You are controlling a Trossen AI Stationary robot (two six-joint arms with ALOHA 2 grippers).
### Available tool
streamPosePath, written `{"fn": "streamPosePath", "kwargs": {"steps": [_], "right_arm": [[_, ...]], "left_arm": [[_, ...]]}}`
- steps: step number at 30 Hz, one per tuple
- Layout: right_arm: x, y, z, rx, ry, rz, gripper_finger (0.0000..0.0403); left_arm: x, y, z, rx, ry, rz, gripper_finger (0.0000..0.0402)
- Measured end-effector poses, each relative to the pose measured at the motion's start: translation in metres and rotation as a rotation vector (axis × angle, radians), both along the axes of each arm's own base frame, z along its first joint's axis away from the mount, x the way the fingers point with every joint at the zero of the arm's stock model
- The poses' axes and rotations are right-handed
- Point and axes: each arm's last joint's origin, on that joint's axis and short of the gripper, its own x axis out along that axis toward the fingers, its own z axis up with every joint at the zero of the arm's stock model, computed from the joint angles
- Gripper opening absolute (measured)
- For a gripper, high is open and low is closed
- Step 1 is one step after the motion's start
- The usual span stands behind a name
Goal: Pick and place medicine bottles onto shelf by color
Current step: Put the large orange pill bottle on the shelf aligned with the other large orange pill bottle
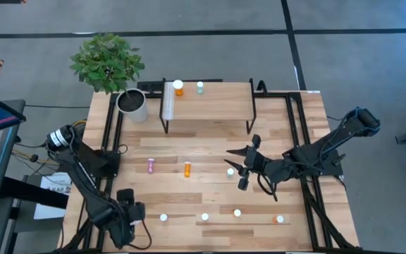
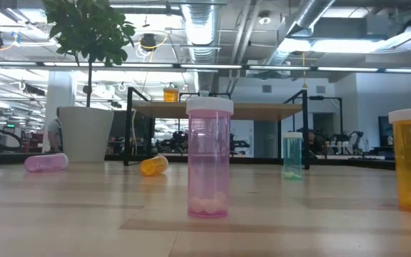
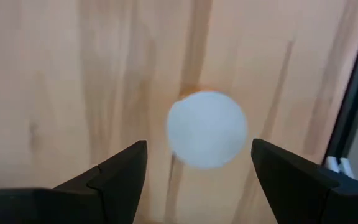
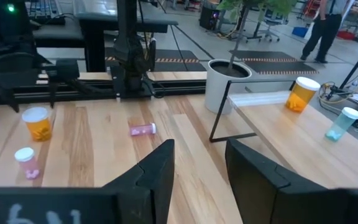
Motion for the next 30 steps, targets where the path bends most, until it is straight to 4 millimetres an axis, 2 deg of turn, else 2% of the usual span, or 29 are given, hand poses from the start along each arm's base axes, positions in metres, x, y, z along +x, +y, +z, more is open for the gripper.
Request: {"fn": "streamPosePath", "kwargs": {"steps": [8, 16, 26, 30], "right_arm": [[0.005, 0.0, -0.005, -0.009, 0.016, -0.009, 0.0164], [0.009, -0.005, -0.008, -0.013, 0.027, -0.029, 0.0163], [0.009, -0.005, -0.007, -0.012, 0.026, -0.028, 0.0161], [0.009, -0.005, -0.007, -0.012, 0.026, -0.027, 0.016]], "left_arm": [[-0.004, 0.004, -0.018, -0.006, 0.025, -0.006, 0.0277], [-0.004, 0.005, -0.019, -0.002, 0.019, -0.005, 0.0273], [0.002, 0.01, -0.018, -0.006, 0.024, -0.005, 0.0181], [0.008, 0.012, -0.015, -0.015, 0.019, -0.023, 0.0157]]}}
